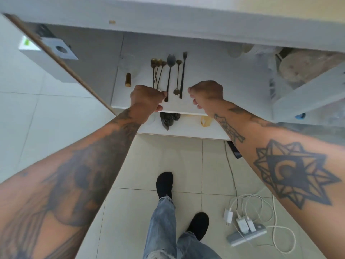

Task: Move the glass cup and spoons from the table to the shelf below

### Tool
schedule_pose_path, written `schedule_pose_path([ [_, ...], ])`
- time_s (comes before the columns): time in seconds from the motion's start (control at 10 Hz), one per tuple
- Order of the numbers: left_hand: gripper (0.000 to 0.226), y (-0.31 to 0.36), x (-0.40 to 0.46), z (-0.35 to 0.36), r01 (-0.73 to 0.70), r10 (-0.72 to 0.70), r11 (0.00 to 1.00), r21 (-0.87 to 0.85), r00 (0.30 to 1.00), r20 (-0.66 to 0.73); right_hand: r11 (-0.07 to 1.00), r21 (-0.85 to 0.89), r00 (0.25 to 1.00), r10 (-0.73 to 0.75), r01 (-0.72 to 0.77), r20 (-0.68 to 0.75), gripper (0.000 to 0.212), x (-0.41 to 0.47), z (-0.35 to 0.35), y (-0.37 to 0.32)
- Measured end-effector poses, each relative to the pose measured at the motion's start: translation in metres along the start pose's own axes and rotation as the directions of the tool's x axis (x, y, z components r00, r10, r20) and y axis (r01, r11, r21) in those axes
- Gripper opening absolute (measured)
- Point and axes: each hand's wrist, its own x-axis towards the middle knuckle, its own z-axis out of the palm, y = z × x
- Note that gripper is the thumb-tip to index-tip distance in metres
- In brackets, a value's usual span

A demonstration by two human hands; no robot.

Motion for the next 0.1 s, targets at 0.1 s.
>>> schedule_pose_path([
  [0.1,0.033,0.0075,-0.0669,-0.0186,-0.106,0.116,0.982,0.157,0.992,-0.053,0.990,-0.141,0.998,0.004,-0.014,-0.067,0.033,-0.0514,-0.0276,0.0013],
])
